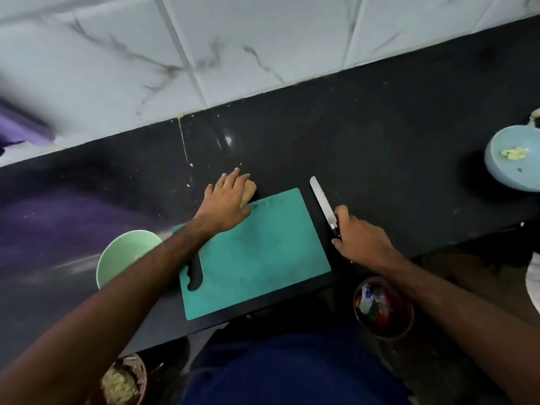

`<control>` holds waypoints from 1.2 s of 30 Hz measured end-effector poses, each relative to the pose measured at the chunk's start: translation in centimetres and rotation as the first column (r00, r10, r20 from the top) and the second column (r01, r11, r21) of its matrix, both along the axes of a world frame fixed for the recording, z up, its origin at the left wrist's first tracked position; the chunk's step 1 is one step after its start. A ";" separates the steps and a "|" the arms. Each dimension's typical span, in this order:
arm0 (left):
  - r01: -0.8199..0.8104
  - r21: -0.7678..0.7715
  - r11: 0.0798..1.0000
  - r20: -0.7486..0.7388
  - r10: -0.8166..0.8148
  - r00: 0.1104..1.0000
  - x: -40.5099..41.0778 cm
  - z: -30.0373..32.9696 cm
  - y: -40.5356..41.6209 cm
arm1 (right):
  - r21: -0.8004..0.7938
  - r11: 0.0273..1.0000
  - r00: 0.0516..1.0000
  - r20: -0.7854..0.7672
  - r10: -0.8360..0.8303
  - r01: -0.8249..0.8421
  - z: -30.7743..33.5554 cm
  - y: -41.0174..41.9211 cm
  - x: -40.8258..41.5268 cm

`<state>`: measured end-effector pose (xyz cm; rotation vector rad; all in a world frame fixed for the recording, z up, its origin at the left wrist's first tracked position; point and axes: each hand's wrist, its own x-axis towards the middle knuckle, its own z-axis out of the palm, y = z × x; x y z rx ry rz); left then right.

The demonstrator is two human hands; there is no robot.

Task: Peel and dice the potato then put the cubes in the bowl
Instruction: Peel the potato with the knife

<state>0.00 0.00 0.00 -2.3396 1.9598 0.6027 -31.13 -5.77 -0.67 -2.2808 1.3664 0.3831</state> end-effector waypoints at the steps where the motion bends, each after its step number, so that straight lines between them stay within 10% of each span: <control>1: -0.003 0.015 1.000 0.013 0.003 1.000 0.0 -0.3 -0.2 | 0.023 1.000 1.000 0.011 -0.006 0.006 -0.4 0.0 -0.1; 15: -0.104 -0.042 0.994 -0.087 0.100 0.991 2.0 -2.1 -1.3 | 0.179 0.979 0.978 0.165 -0.130 0.100 -1.4 -2.0 0.4; 27: -0.458 -0.197 0.867 -0.714 0.193 0.673 0.3 -1.2 3.2 | 0.802 0.594 0.598 0.443 -0.668 0.068 -0.4 -1.2 8.6; 36: -0.571 -0.322 0.755 -0.832 0.062 0.551 -0.8 -5.7 5.8 | 0.659 0.742 0.496 0.688 -0.530 -0.121 -4.5 -0.5 12.9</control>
